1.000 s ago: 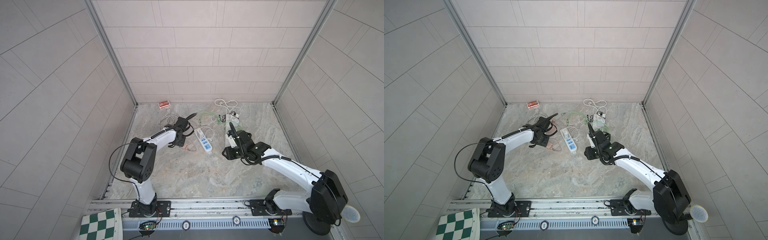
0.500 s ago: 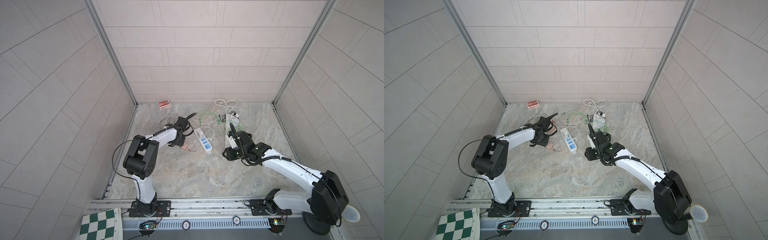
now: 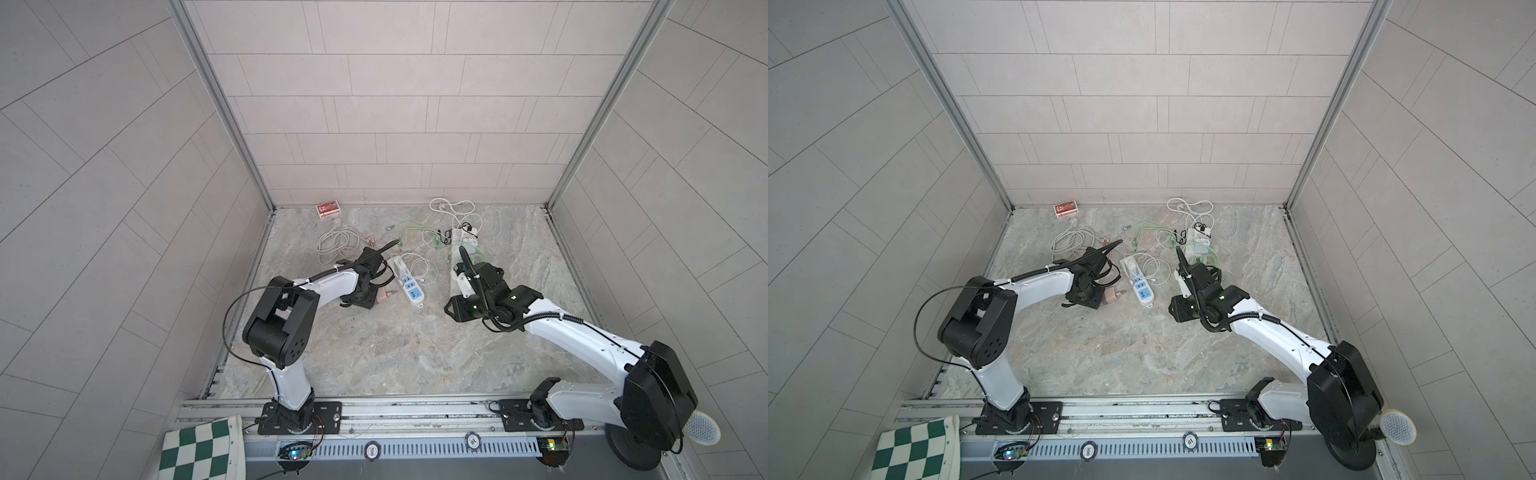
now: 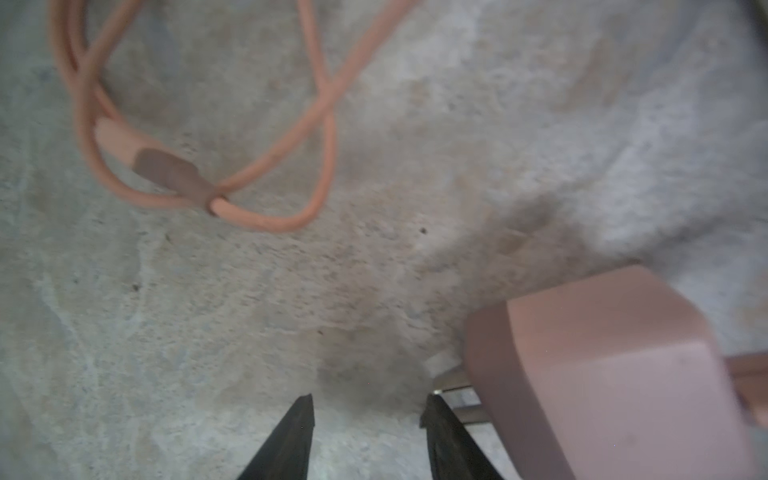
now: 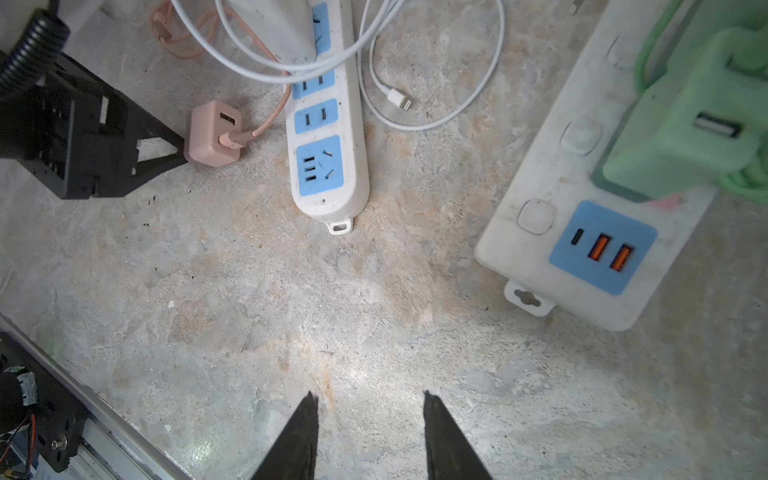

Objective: Insert the plug
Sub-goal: 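Close the left gripper on the pink charger's body and lift it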

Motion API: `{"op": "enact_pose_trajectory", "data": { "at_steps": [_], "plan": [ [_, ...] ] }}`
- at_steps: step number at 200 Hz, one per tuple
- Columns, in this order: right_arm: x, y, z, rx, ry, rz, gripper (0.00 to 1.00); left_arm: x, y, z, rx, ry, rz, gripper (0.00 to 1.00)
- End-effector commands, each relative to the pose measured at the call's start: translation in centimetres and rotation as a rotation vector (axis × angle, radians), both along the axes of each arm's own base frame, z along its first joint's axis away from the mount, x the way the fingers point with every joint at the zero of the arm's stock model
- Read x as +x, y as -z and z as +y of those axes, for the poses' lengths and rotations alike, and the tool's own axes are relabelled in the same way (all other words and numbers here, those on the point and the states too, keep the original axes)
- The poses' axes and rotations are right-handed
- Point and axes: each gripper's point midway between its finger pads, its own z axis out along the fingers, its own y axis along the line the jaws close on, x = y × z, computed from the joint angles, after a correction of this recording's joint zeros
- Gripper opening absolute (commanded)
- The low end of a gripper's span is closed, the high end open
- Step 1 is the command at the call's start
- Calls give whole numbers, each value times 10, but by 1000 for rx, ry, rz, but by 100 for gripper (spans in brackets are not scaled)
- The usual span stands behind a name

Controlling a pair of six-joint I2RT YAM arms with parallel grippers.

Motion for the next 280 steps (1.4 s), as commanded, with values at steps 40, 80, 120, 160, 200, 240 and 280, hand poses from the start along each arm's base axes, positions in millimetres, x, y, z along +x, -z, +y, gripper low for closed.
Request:
{"op": "enact_pose_trajectory", "data": {
  "at_steps": [40, 80, 120, 160, 200, 240, 280],
  "plan": [
    [-3, 10, -6, -7, -3, 26, 42, -20, -38, -21, -51, 123, -58, 53],
    [-3, 9, -10, 8, 3, 26, 42, -18, -41, -23, -34, 157, -32, 56],
    [-5, 9, -12, 22, 4, 33, 42, -27, -25, -47, -66, 260, 20, 57],
    [-6, 8, -10, 49, -2, 44, 42, -22, -18, -57, -43, 285, 6, 57],
    [-5, 8, -12, 56, 1, 47, 42, -24, -13, -60, -44, 299, 25, 57],
    [-5, 7, -10, 70, -1, 54, 42, -30, -22, -72, -80, 334, -7, 58],
    [-6, 6, -7, 85, -10, 60, 43, -31, -22, -78, -84, 367, -18, 62]
  ]
}}
